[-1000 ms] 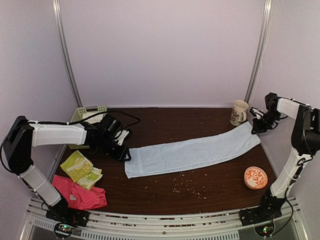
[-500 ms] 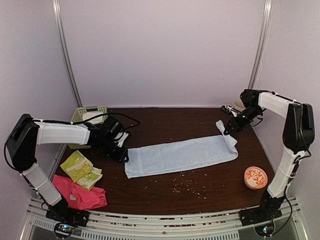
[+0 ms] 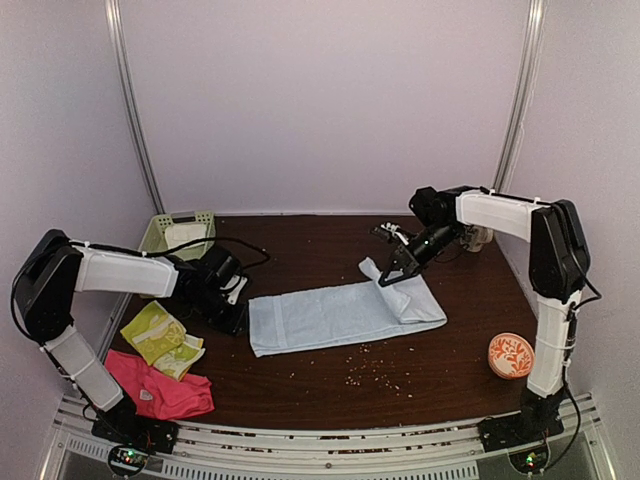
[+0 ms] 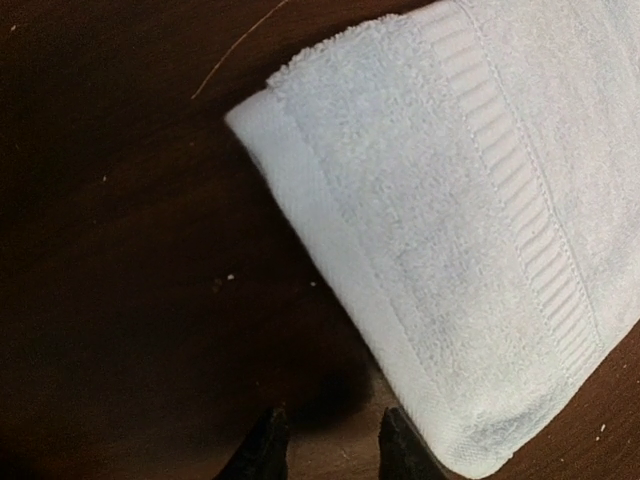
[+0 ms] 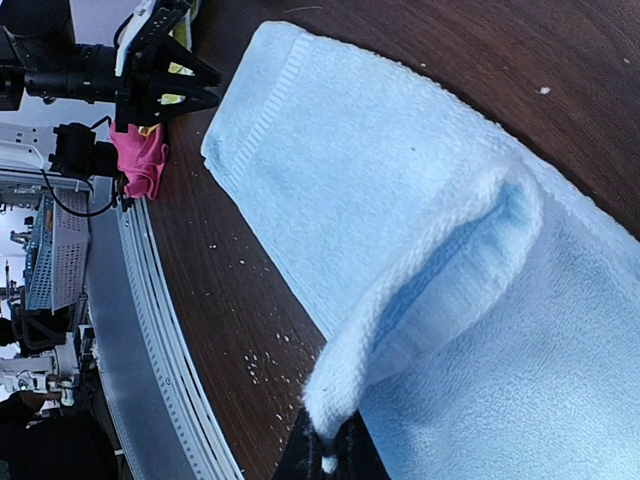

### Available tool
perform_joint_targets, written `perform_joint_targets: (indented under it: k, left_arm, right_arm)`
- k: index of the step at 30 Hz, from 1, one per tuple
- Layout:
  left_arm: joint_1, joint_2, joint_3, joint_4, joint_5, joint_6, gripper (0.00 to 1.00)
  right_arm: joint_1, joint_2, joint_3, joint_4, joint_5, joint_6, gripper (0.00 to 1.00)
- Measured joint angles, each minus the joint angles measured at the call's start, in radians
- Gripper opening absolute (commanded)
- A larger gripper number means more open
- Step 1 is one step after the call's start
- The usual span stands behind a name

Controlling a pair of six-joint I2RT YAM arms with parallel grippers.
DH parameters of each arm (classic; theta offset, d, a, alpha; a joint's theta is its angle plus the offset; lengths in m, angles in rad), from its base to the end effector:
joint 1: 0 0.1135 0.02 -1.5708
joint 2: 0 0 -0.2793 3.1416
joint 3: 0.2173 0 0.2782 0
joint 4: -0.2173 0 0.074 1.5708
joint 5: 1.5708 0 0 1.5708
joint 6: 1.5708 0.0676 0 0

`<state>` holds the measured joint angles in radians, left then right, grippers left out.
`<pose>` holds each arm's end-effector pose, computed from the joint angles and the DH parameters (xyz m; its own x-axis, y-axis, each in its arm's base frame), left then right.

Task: Roll the towels
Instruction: Fold the towel at the center of the board.

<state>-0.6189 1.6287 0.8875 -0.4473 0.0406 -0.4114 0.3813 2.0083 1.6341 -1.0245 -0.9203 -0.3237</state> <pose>0.2671 -0.1936 0.1218 -0.9294 0.1714 -0.3269 0.2404 0.9531 -0.1837 0.3817 0.2110 0.2098 -0.7551 -0.5102 -0.4117 -0.6244 0.3682 0.6888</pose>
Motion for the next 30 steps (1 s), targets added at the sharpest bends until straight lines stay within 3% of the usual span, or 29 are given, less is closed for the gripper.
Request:
perform_joint_targets:
  k: [14, 30]
  left_arm:
    - [0.011, -0.019, -0.059, 0.074, 0.016, -0.044, 0.32]
    - [0.018, -0.042, -0.137, 0.209, 0.065, -0.115, 0.32]
  right_arm:
    - [0.242, 0.139, 0.078, 0.26, -0.028, 0.314, 0.0]
    - [0.352, 0.258, 0.241, 0.429, 0.024, 0.542, 0.0]
